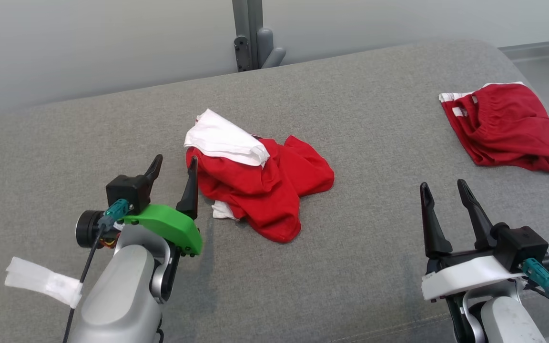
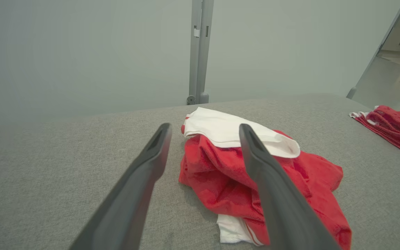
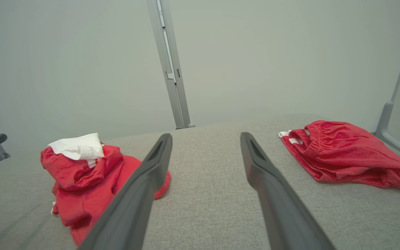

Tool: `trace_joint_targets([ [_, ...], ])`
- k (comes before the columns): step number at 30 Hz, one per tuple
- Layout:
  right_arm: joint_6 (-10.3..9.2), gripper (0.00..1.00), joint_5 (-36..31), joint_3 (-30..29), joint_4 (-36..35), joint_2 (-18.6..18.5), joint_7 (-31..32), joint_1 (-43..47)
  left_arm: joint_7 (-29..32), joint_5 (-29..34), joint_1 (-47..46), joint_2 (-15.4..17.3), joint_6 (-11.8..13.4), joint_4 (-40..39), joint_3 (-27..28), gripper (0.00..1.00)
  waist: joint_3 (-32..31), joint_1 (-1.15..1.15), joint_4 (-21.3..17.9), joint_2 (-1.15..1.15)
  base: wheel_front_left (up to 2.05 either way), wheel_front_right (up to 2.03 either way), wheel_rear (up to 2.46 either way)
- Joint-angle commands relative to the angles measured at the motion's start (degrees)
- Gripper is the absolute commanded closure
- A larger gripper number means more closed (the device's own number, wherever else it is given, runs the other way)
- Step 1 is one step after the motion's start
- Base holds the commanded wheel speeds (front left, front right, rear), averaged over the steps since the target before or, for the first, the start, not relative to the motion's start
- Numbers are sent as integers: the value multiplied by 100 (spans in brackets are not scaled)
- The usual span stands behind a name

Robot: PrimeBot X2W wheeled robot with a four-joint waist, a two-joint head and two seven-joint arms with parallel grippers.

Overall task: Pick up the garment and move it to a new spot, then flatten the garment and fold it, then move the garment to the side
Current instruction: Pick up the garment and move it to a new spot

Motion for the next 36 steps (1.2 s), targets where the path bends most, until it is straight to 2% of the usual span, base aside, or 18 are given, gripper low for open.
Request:
trace_joint_targets([
  [1,-9,0,-14,-5,3,-14,-27,68,-2,44,136,47,43,-116,69,0,-87,0,82,67,0,0,0],
  [10,-8,0,-50,-17,-98,-15,-27,217,-1,441,1341,70,255,-1417,751,0,-256,0,189,67,0,0,0],
  [20,-8,0,-19,2,-252,-14,-27,489,-1,685,2713,-60,407,-2624,1509,0,-380,0,401,67,0,0,0],
  [36,-8,0,132,185,-182,-15,-27,668,-1,968,3406,-257,335,-3118,1762,0,-441,0,636,67,0,0,0],
])
